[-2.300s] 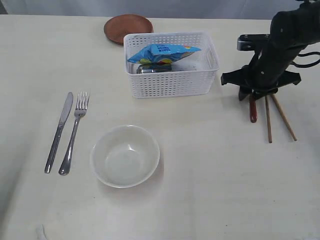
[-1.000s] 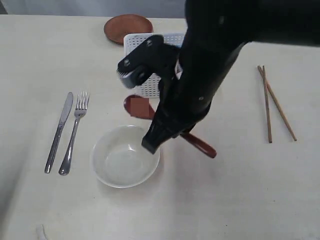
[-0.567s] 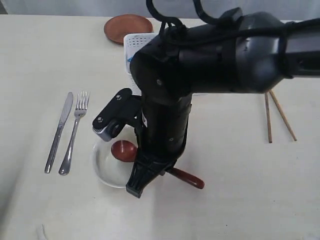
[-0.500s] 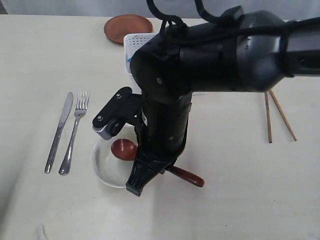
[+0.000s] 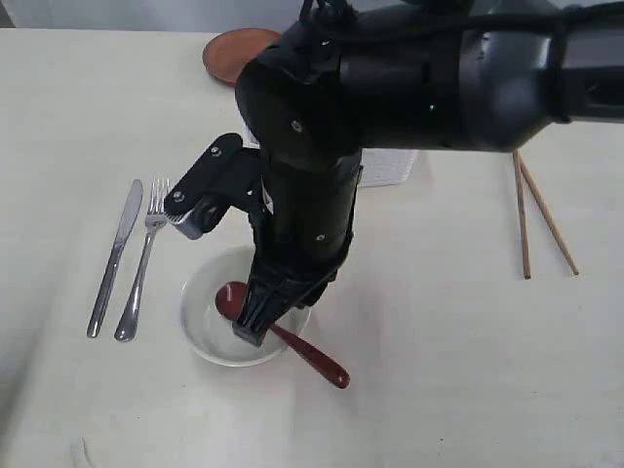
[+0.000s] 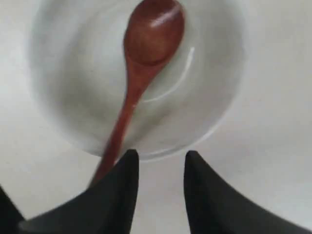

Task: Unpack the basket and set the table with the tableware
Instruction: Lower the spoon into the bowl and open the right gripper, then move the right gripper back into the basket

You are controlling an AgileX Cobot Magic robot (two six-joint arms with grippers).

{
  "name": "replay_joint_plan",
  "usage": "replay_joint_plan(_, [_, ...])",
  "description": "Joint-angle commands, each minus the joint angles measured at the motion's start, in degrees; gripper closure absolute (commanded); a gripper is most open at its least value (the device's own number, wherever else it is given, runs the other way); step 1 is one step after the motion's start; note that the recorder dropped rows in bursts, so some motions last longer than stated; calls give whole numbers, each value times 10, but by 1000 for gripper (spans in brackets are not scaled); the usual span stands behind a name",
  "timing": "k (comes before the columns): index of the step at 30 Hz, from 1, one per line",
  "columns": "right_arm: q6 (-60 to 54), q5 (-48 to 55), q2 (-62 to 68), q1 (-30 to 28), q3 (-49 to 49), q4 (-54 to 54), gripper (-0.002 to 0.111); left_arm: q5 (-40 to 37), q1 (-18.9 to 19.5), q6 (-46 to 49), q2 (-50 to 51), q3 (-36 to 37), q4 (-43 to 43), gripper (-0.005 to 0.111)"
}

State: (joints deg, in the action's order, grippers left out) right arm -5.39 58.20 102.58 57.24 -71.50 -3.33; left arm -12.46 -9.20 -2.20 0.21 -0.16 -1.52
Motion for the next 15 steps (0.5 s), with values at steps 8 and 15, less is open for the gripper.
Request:
replay_joint_plan(8, [138, -7, -36, -165, -110, -172, 77, 4, -1, 0, -2, 2, -2, 107])
replay_joint_plan(15, [-14, -170, -36, -256, -110, -95, 77, 4, -1, 0, -2, 2, -2, 107])
